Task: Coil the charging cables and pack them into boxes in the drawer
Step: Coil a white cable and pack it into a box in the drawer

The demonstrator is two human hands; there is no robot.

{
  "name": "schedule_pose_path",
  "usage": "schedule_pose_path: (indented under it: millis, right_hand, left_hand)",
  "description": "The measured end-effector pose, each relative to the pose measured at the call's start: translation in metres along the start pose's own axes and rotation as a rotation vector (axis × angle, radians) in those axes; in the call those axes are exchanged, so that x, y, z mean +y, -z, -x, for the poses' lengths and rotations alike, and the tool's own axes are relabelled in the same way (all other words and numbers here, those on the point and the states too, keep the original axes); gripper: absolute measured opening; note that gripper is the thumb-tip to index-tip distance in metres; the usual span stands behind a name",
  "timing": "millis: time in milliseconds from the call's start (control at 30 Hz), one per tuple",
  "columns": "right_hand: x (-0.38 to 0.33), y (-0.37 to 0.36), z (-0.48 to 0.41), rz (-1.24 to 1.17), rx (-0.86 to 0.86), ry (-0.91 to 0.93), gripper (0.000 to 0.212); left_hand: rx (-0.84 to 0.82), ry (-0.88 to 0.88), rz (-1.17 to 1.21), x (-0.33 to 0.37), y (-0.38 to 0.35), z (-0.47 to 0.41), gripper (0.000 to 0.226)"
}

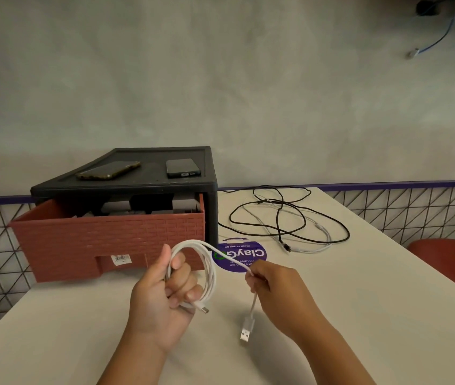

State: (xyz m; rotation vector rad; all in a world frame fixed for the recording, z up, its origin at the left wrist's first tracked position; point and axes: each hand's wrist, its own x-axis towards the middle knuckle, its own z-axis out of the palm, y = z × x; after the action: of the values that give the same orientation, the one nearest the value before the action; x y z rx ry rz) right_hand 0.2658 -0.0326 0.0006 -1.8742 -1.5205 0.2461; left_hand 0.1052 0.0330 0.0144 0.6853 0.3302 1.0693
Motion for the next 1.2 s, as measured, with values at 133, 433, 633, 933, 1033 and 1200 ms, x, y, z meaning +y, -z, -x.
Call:
schedule_pose_path:
  millis: [133,433,633,933,1033,1200]
  right_hand:
    - [-0.002,0.000,-0.003,-0.283,0.102,-0.144,0.023]
    - [-0.014,-0.003,-0.002,-1.121,0.166,-0.372,0.021]
    - [-0.016,-0.004,0.000,-1.352,0.064,-0.435,0.023]
    - [-0.026,-0.009,0.006,-1.319,-0.219,-0.386,0.036]
    - [-0.028,-0.008,0.007,-1.394,-0.297,-0.344,0.041]
    - [-0.026,-0.014,0.008,-1.354,-0.384,-0.256,0.048]
  left_hand:
    - [-0.083,0.058,0.073,0.001,0.007,-0.003,0.049]
    - [-0.472,0.280,0.221,-0.012,0.020,-0.013,0.043]
    - [-0.279,0.221,-0.059,-0.010,0.017,-0.007,0.048]
    - [-0.267,0.205,-0.178,-0.013,0.006,-0.004,0.050]
    - [-0.141,0.147,-0.213,-0.015,0.001,-0.003,0.045]
    - [-0.066,0.012,-0.356,-0.019,0.001,-0.003,0.038]
